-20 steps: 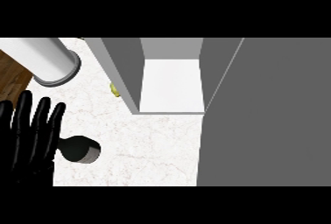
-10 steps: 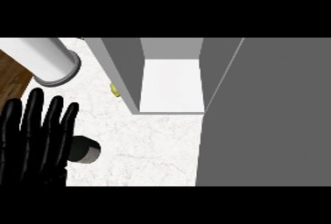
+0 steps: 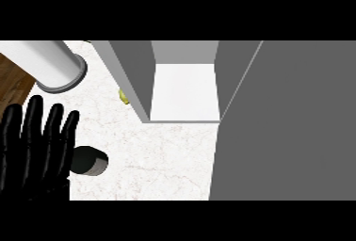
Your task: Pick up the wine, place it into the cabinet and close the cabinet
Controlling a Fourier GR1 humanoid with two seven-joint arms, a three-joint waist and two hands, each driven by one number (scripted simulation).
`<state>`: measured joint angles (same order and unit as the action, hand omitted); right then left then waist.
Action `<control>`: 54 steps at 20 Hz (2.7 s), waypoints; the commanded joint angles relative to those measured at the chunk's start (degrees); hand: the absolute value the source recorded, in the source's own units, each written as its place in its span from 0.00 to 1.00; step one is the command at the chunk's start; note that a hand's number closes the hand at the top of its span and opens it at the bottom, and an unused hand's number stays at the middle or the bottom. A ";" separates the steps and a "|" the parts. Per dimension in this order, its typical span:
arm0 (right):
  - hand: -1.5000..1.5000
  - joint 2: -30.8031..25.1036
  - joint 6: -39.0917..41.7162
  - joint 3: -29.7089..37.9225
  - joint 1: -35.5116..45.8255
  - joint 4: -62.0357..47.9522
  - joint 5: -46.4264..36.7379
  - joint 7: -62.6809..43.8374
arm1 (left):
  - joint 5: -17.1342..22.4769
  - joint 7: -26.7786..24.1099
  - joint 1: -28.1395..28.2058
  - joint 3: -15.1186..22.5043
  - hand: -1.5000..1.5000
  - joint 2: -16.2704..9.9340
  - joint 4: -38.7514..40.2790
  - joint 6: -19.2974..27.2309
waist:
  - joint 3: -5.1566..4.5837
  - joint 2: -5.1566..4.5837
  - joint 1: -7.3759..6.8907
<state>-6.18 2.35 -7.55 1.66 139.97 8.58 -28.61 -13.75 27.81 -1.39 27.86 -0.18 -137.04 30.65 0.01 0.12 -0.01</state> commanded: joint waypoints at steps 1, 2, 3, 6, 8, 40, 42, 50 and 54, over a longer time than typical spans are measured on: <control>0.00 -0.67 1.42 2.29 -4.53 6.72 4.40 -1.22 | -3.45 6.55 -4.43 -0.67 0.00 0.17 -1.59 4.23 | 0.05 0.00 0.34; 0.00 -0.09 -0.53 -1.55 -1.99 8.24 1.25 -5.24 | 0.80 6.57 -3.57 -7.49 0.00 -0.68 -3.25 0.26 | -0.01 -0.01 0.22; 0.00 -0.33 0.75 0.69 -2.21 5.87 2.47 -2.53 | 3.78 0.32 -0.94 -7.96 0.00 -0.60 -0.08 0.03 | -0.03 -0.08 0.18; 0.00 -0.05 0.48 2.12 0.60 2.79 2.42 -1.74 | 6.10 -1.62 4.05 -11.05 0.00 -3.05 -2.16 -0.97 | -0.06 -0.11 -0.11; 0.00 0.43 -0.10 -1.05 -1.15 6.53 -0.10 -3.54 | 4.80 -2.38 4.57 -11.00 0.00 -2.61 -2.76 -0.46 | -0.04 -0.02 0.00; 0.00 2.16 -1.49 -0.84 4.43 6.62 -0.98 -8.81 | 34.09 -37.93 15.54 -42.71 0.00 -6.01 40.50 -28.20 | -0.06 -0.06 0.21; 0.00 1.95 -1.70 -0.50 3.96 8.33 0.49 -11.60 | 30.57 -40.69 14.42 -40.80 0.00 -4.01 44.62 -26.67 | -0.06 -0.06 0.40; 0.00 0.66 1.68 3.88 2.79 6.14 3.69 -6.86 | 31.59 -52.90 10.83 -44.50 0.00 -4.87 63.09 -33.72 | -0.03 -0.12 0.34; 0.00 0.99 2.15 1.90 -1.22 9.85 2.73 -6.97 | 30.74 -55.44 8.98 -44.27 0.00 -4.22 66.69 -33.78 | -0.01 -0.07 0.44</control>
<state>-3.99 2.51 -7.49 6.13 141.47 5.89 -34.35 17.40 -23.73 10.15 -15.65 -4.47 -76.81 -2.13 -0.04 0.04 0.19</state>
